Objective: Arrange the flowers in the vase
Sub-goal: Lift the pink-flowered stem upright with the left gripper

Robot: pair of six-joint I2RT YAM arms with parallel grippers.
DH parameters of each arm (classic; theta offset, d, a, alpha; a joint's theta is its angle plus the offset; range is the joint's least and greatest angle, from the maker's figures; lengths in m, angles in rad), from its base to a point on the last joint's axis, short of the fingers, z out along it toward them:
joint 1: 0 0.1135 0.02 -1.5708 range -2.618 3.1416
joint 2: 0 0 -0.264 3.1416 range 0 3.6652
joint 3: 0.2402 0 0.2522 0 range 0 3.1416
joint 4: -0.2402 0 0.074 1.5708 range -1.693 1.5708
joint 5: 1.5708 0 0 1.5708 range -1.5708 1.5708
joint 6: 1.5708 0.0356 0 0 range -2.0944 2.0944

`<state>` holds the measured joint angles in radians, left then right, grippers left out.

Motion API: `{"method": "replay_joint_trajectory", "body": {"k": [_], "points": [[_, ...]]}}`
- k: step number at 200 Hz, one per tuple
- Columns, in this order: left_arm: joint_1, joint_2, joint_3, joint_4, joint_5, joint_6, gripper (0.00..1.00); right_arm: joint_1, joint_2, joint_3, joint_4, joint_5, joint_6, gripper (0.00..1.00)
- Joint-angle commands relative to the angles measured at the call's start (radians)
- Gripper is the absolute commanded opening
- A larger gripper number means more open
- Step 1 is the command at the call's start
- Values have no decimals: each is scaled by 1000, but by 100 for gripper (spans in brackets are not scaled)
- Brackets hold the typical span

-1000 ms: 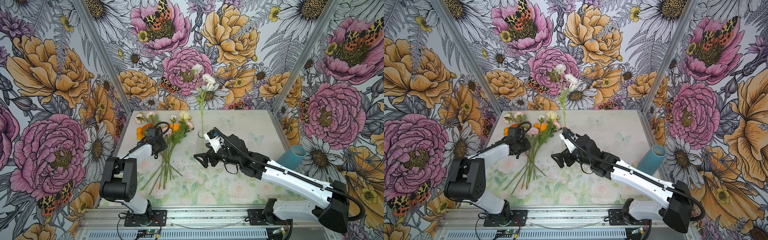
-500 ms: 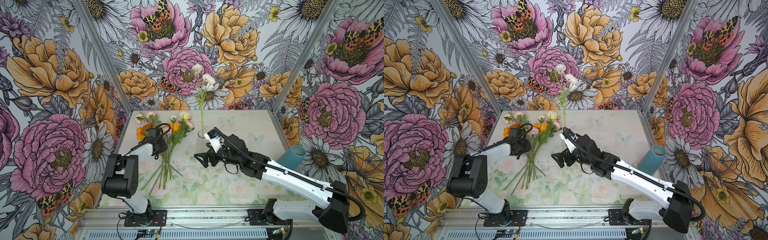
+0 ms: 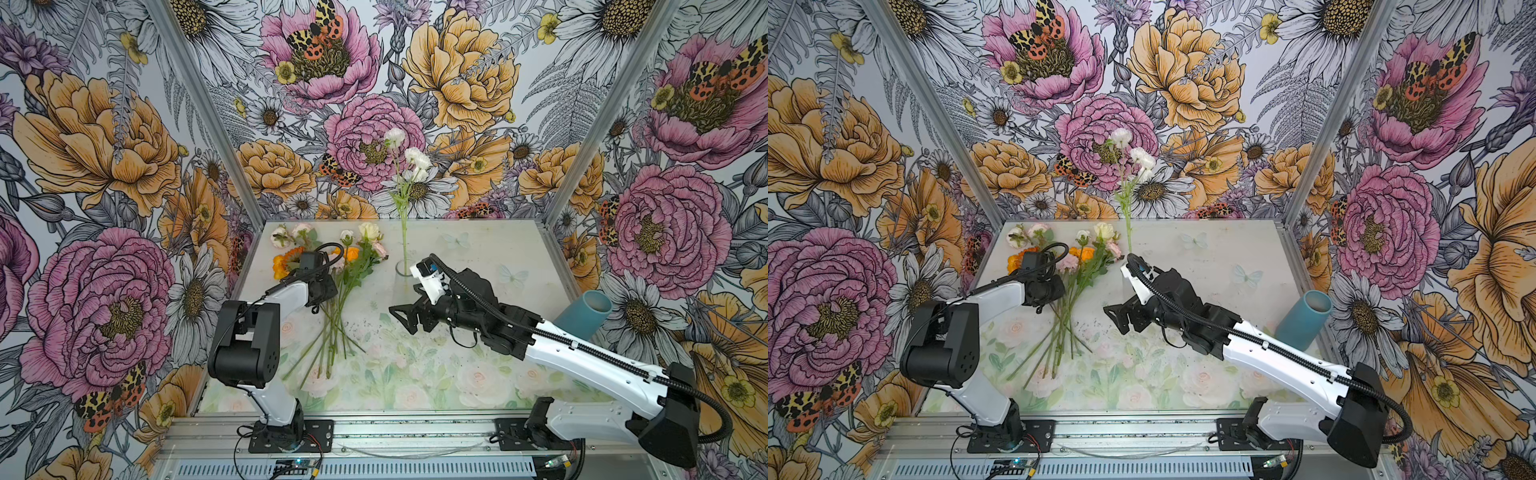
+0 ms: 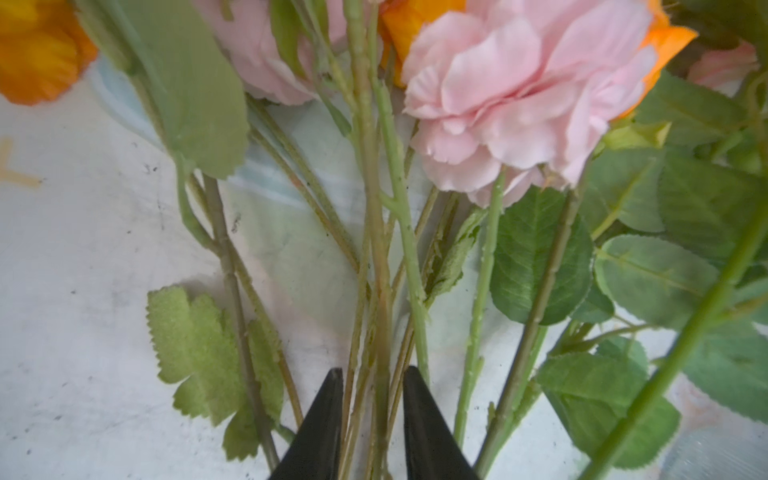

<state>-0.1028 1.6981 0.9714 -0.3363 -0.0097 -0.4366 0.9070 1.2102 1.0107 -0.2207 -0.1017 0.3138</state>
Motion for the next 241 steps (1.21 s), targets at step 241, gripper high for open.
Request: {"method": "replay_joint_trajectory", "body": {"k": [241], "points": [[-152, -688, -139, 61, -22, 224, 0, -53, 148, 183, 44, -76, 100, 99]]}}
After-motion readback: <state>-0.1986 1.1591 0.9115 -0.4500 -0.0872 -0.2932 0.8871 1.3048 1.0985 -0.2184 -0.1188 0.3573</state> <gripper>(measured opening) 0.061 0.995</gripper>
